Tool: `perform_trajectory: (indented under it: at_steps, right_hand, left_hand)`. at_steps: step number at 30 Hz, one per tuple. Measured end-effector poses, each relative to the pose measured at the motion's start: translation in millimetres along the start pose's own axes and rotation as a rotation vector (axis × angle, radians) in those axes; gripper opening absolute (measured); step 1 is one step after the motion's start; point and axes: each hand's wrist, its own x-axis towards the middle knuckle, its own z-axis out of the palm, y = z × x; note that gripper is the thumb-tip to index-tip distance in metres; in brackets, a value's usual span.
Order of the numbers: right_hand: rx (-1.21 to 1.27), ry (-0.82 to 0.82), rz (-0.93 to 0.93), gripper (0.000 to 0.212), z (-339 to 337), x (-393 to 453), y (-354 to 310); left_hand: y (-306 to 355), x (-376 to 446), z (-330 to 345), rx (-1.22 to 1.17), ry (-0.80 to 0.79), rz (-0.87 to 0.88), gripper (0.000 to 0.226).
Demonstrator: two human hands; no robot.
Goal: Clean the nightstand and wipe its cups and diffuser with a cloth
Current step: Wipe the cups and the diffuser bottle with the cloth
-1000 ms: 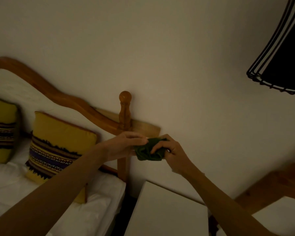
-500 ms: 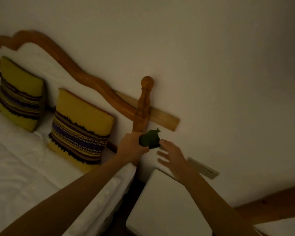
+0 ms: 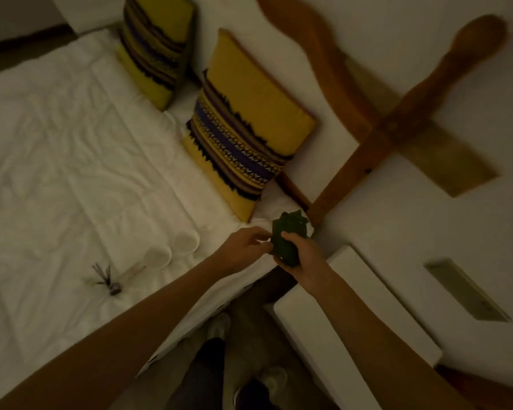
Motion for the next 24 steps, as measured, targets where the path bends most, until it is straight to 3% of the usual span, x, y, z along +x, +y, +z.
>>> perform_trajectory:
  at_steps: [5, 10, 16, 22, 24]
  right_hand:
    - [-0.090, -0.036, 0.027, 0.050, 29.7, 35.0, 44.9]
    - [-0.183, -0.035, 0.065, 0.041, 51.1, 68.7, 66.6]
    - [-0.273, 0.026, 0.097, 0.055, 61.6, 109.3, 103.7]
    - [-0.355, 0.016, 0.099, 0.082, 61.8, 151.1, 116.5]
    - [-0.376, 0.011, 0.112, 0.079, 59.1, 167.4, 119.4]
  left_hand:
    - [-98.5, -4.5, -33.1, 0.002, 0.010, -0.310, 0.028]
    - [-170.8, 21.3, -68.5, 0.187, 0.057, -0.428, 0.038]
    - [-230.1, 70.7, -77.5, 0.319, 0.143, -0.414, 0.057]
    - [-271.8, 99.7, -57.3, 0.342, 0.145, -0.424, 0.093]
    - [-281.4, 106.4, -51.2, 0.422, 0.147, -0.401, 0.097]
